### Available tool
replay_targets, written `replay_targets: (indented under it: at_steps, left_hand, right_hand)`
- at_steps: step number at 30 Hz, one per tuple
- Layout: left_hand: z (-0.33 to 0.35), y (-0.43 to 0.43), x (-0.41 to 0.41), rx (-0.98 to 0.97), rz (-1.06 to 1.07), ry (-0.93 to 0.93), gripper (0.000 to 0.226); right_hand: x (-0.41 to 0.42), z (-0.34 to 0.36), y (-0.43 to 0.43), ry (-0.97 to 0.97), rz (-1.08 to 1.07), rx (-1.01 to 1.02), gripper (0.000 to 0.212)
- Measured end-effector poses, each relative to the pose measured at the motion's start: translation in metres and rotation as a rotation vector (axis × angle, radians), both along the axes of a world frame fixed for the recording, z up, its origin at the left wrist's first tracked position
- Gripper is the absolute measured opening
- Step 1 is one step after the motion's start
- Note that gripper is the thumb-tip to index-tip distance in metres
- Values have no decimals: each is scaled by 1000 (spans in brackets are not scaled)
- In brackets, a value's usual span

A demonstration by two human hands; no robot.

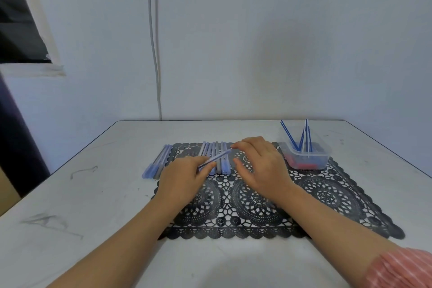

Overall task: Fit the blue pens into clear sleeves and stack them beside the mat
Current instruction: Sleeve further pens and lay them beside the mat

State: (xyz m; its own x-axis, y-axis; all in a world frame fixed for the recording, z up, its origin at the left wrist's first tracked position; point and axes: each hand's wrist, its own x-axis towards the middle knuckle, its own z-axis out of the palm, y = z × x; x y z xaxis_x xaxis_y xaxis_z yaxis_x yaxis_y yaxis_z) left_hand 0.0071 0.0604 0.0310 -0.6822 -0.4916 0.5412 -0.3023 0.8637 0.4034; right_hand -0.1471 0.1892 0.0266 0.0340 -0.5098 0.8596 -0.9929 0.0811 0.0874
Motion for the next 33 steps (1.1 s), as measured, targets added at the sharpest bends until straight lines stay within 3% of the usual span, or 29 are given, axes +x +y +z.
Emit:
replay_targets:
  at_steps: [7, 14, 24, 33]
  left_hand:
    - [-5, -6, -3, -315, -103, 7, 32]
    - [-5, -10, -2, -388, -125, 146, 34]
    - [-9, -12, -7, -586, -22, 182, 31]
    - [-4, -6, -7, -588, -82, 200, 34]
  right_hand:
    - [-5, -6, -3, 48, -80, 162, 30]
    - [-8, -9, -7, 97, -92, 179, 24]
    - [-5, -10, -7, 117, -103, 103, 10]
    - [-4, -11, -5, 159, -110, 38, 8]
